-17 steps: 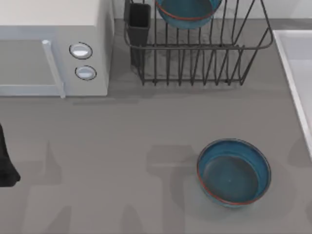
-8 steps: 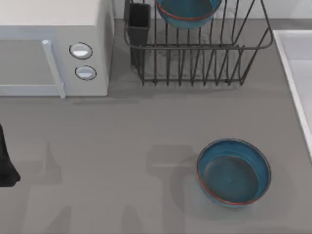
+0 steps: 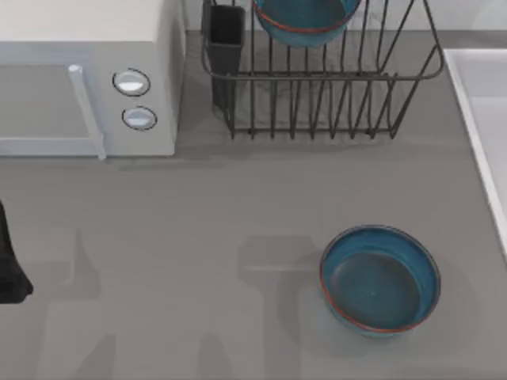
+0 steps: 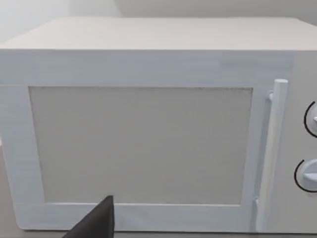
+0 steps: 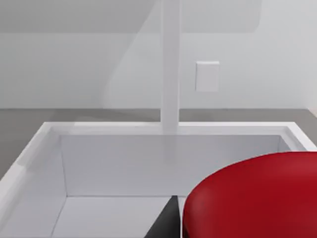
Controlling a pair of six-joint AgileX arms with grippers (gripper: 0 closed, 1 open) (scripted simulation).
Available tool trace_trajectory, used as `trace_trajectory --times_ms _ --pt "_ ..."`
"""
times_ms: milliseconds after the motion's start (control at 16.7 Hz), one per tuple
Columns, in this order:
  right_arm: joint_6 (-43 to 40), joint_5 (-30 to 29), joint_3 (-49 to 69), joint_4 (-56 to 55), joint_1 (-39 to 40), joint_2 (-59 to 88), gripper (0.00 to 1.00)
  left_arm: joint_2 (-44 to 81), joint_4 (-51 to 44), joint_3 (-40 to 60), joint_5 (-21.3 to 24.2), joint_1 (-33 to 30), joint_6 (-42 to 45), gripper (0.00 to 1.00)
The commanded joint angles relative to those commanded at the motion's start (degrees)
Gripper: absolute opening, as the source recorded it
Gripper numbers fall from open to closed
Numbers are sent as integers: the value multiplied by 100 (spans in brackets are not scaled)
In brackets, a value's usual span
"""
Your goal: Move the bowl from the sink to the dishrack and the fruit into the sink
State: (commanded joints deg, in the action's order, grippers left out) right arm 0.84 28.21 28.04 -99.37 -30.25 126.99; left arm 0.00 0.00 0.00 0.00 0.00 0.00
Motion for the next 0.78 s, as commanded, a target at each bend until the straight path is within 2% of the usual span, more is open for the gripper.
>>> trace_trajectory --times_ms 480,780 --pt "0 0 0 0 0 0 98 0 0 0 0 0 0 100" --pt "0 0 0 0 0 0 100 0 0 0 0 0 0 100"
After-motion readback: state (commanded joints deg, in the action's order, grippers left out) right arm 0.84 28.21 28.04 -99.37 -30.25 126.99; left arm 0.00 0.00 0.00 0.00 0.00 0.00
